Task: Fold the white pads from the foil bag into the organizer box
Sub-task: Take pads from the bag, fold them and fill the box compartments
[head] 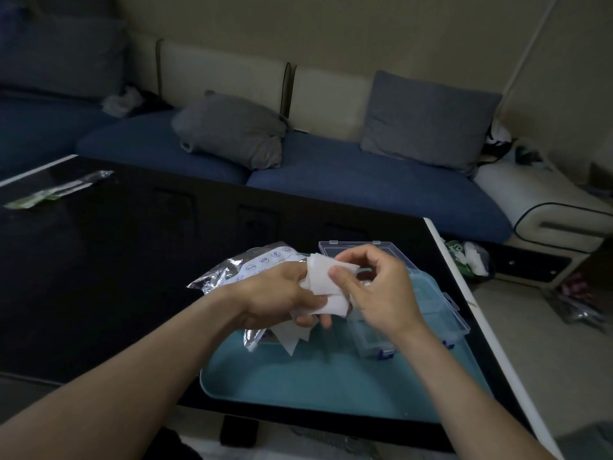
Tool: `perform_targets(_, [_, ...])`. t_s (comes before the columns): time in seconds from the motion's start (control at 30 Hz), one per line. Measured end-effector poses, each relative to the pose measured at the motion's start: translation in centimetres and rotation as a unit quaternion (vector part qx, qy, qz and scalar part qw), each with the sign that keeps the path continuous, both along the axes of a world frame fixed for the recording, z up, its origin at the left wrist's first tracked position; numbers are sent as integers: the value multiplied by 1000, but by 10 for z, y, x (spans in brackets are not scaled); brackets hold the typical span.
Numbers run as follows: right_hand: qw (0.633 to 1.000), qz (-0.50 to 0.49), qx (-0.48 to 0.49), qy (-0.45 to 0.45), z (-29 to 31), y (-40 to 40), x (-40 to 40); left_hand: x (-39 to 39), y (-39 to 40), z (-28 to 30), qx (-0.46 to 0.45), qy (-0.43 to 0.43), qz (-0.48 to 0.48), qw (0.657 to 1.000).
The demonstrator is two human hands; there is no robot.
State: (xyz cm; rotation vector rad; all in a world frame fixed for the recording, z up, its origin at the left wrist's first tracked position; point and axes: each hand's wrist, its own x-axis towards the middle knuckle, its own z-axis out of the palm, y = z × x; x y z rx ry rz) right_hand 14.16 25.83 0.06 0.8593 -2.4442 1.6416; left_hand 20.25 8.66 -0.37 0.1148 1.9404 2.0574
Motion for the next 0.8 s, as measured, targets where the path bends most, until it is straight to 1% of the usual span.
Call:
perform_targets(0.1, [997, -39, -55, 37, 5, 3, -3, -1, -1, -2, -16, 9, 9, 1000])
perform_targets(0.17, [994, -59, -92, 23, 8, 5, -8, -1, -1, -2, -20, 7, 23, 999])
perform_targets(0.2, [991, -54, -124, -17, 9, 7, -10, -1, 0, -1, -16, 7, 33, 999])
perform_targets(0.23, [980, -33, -174, -91, 12, 8, -8, -1, 1, -1, -7, 6, 47, 999])
perform_targets(0.27, [961, 1, -215, -172, 13, 9, -7, -1, 1, 0, 8, 1, 62, 998])
perform_targets(0.3, [949, 37, -219, -221, 13, 11, -6, -1, 1, 1, 21, -6, 78, 997])
perform_targets(0.33, [954, 72, -180, -230, 13, 14, -5, -2, 0, 1, 32, -11, 90, 995])
perform_targets(0.4, [970, 125, -65, -196, 12, 18, -3, -4, -1, -1, 27, -32, 90, 995])
perform_targets(0.43, [972, 134, -41, -187, 12, 18, -1, -3, 0, -1, 28, -44, 79, 996])
perform_targets(0.47, [972, 129, -45, -189, 12, 17, -1, -3, 3, 1, 44, -58, 66, 995])
perform_targets(0.53, [976, 106, -48, -184, 12, 15, -1, 0, 9, 7, 112, -110, 32, 987])
perform_targets(0.6, [981, 89, -15, -172, 13, 14, -2, 1, 11, 10, 171, -153, -11, 973])
perform_targets(0.63, [983, 84, 5, -164, 12, 14, -3, 0, 12, 10, 179, -163, -32, 970])
perform_targets(0.7, [989, 75, 46, -121, 12, 13, -3, 1, 12, 7, 136, -152, -43, 978])
perform_targets(0.77, [995, 42, 88, -31, 9, 13, -5, 4, 14, 7, 84, -126, -29, 988])
perform_targets(0.8, [994, 20, 107, 14, 8, 12, -6, 5, 14, 7, 79, -111, -25, 990])
